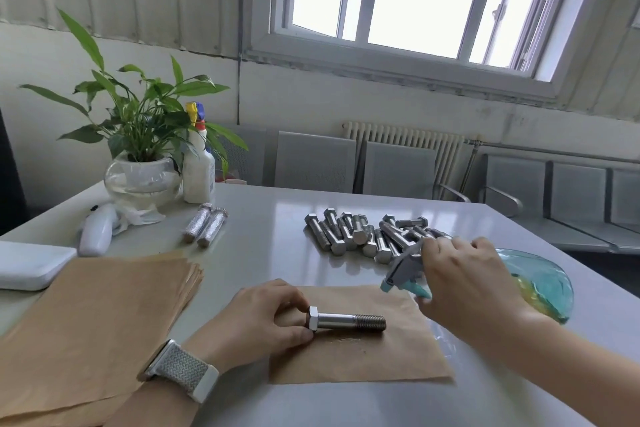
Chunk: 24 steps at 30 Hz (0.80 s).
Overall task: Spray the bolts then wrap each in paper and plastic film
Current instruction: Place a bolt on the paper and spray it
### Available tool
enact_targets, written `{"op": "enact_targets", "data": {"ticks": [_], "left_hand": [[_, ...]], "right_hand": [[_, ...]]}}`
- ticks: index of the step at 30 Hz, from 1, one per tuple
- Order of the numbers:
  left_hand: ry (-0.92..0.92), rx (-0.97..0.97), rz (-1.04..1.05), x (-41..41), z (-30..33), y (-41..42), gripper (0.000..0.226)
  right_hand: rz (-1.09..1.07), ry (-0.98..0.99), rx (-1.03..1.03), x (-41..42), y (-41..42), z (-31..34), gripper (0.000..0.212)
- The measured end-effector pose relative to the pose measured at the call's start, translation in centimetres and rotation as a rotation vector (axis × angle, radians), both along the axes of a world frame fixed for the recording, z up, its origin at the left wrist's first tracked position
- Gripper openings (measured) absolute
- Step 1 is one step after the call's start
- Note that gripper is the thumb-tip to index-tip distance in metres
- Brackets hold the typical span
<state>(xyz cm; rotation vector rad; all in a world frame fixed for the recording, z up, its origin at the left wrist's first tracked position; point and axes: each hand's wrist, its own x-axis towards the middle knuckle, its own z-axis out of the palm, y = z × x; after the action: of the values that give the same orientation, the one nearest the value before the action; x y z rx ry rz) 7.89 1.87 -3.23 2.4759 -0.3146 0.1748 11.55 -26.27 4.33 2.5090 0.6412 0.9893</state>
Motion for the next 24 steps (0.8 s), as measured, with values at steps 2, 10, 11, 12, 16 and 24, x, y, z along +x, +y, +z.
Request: {"op": "enact_targets", "data": {"ticks": [2,10,11,12,16,24], "left_hand": [[-0.001,-0.008,-0.003,0.0,0.0,0.0,0.031],[-0.051,-0.06,0.02,-0.3,0.4,0.0,0.023],[-0.055,-0.068,0.021,-0.3,0.4,0.0,0.022],[-0.059,-0.073,0.022,-0.3,0.3,0.0,0.022],[-0.077,-0.112,0.022,-0.3,0.2,0.1,0.021],[-0.065,-0.07,-0.025,0.3,-0.3,0.5,0.031]], "right_hand": [[-0.02,-0.014,0.031,0.5,0.2,1.0,0.064],[0.084,0.421,0.905,6.7,6.1,6.6,0.069],[0.157,0.477,1.021,7.5,7.1,6.3,0.065],[0.236,0.524,1.121,8.2,8.3,5.8,0.059],[0.446,0.7,1.408,10.5,13.8,3.0,0.04],[0.484,0.809,1.408,13.2,19.9,-0.8,0.047]]}}
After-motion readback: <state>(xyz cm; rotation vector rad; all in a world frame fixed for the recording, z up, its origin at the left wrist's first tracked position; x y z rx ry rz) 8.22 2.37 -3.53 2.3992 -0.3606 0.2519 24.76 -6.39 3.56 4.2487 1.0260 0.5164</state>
